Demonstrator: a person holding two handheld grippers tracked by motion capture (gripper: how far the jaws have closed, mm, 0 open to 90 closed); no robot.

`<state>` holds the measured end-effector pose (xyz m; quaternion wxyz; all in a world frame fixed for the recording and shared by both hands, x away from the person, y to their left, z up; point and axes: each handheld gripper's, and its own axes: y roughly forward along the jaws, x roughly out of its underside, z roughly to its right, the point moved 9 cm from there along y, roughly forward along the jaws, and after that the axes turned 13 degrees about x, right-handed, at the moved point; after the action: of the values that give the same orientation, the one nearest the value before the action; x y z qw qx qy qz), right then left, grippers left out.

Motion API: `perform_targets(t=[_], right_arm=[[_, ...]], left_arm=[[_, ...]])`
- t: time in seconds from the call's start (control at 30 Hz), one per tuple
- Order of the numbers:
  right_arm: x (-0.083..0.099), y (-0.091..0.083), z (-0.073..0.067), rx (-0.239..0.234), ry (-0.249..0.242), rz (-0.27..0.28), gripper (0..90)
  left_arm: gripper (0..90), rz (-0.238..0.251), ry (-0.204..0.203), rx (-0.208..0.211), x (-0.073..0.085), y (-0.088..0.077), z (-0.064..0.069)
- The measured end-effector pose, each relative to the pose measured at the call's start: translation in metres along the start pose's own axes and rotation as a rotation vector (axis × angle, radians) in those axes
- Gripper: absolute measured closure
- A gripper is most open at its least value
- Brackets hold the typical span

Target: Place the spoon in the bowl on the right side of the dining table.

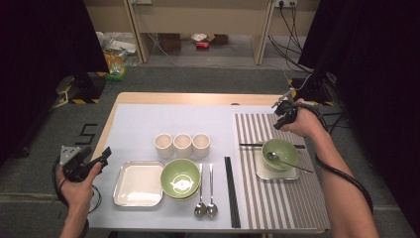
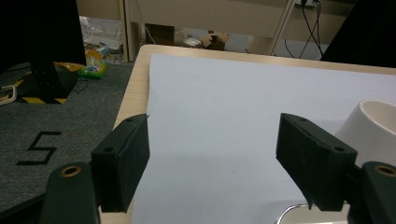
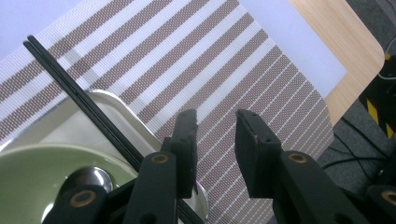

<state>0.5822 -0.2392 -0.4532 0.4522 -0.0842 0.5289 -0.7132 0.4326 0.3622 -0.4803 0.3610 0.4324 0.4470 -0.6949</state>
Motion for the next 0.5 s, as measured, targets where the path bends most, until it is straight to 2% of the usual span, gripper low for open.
perform_targets(t=[0.1, 0.4, 0.5], right_arm=[[-0.001, 0.001, -0.002, 0.003, -0.001, -0.001, 69.5], [-0.013, 0.001, -0.013, -0.009, 0.05, 0.008, 69.1], [-0.017, 0.0, -0.017, -0.01, 0.045, 0.015, 68.8]], left_arm=[[25.0, 0.0, -0.001, 0.002, 0.0, 0.0, 0.0], [25.1, 0.002, -0.002, 0.003, 0.0, 0.001, 0.001], [25.0, 0.003, -0.003, 0.005, 0.0, 0.001, 0.001]])
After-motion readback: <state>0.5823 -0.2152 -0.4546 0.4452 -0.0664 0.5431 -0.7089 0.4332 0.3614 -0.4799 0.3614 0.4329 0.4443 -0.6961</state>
